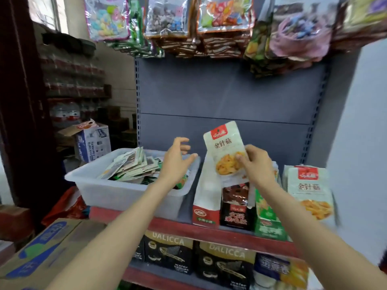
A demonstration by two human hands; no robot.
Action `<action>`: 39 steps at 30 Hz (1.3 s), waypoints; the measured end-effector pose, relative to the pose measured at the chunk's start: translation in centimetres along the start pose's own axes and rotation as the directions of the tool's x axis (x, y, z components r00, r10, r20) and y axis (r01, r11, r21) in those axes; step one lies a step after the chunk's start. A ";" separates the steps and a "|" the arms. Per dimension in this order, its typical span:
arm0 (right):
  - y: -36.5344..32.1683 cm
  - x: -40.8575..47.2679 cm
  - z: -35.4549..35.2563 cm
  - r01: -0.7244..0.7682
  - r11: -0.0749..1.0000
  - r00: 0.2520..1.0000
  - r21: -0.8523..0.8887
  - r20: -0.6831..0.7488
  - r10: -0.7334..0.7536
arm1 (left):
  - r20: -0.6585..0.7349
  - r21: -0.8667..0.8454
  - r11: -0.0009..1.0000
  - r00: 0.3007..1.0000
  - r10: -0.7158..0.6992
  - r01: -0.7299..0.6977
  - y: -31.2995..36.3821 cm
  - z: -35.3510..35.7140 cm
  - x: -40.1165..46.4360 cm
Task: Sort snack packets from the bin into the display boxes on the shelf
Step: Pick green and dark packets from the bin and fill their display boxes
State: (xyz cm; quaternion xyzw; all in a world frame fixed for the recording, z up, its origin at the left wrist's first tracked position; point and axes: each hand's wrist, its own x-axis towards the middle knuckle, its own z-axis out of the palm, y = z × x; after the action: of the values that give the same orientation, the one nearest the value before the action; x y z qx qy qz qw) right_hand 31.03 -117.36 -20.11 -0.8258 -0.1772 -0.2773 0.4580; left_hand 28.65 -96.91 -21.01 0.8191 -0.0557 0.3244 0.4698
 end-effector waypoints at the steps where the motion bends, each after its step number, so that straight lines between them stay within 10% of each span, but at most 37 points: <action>1: 0.9 -0.1 -1.8 -0.049 0.995 0.998 0.081 -0.025 0.052 | 0.036 0.023 0.999 0.999 0.022 -0.023 0.8 1.8 -0.1; 13: 8.3 0.1 -16.9 -0.007 0.898 0.928 0.440 -0.330 0.169 | 0.642 0.203 0.915 0.753 0.144 -0.348 10.2 20.0 -0.5; 25: 10.9 2.2 -17.6 -0.076 0.846 0.952 0.528 -0.215 0.220 | 0.695 0.477 0.568 0.683 0.225 -0.671 10.3 21.3 -2.0; 39: 10.8 2.5 -17.7 -0.078 0.820 0.959 0.567 -0.181 0.217 | 0.666 0.598 0.453 0.724 0.178 -0.662 11.9 21.7 -0.7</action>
State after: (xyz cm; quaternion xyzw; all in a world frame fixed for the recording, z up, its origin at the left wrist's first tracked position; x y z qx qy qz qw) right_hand 33.65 -138.00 -18.16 -0.6296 -0.1288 -0.2742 0.7154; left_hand 33.80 -121.14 -20.25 0.9485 -0.2352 0.1918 -0.0907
